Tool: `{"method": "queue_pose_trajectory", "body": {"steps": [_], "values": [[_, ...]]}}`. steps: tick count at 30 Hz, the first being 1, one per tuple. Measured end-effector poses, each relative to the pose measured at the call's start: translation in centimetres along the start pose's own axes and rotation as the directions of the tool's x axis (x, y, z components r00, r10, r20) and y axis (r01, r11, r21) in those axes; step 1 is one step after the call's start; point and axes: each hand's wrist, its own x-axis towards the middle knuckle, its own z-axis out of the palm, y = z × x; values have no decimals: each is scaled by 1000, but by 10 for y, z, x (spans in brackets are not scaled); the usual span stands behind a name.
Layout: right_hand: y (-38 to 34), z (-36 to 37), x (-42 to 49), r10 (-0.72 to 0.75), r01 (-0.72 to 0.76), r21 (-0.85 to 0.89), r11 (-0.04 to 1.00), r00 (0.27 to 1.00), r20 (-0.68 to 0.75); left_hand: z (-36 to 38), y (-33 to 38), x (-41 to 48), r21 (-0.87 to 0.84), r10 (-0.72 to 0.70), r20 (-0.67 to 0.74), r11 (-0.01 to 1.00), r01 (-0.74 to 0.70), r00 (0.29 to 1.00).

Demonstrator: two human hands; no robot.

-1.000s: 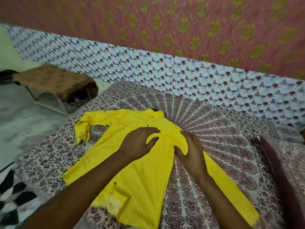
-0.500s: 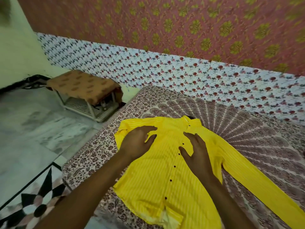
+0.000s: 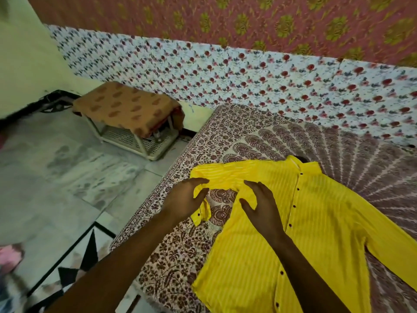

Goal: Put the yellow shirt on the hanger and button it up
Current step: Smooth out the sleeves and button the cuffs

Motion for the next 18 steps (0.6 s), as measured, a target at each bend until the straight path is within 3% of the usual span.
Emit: {"method": "queue_pose_trajectory", "body": {"steps": [4, 7, 10, 13, 18], "values": [[1, 32, 19, 83, -86, 61, 994, 995, 58, 15, -36, 34, -51, -39, 60, 998, 42, 997], [14, 60, 25, 253, -254, 192, 948, 967, 32, 40, -71, 57, -122, -108, 103, 985, 120, 989], [32, 94, 24, 434, -435, 338, 835, 897, 83, 76, -117, 80, -194, -189, 147, 957, 215, 971], [50, 140, 14, 558, -565, 376, 735, 818, 138, 107, -162, 101, -264, -283, 167, 910, 319, 945], [74, 222, 15, 700, -695, 445, 565, 689, 187, 144, -235, 132, -313, -304, 207, 880, 357, 930]]}}
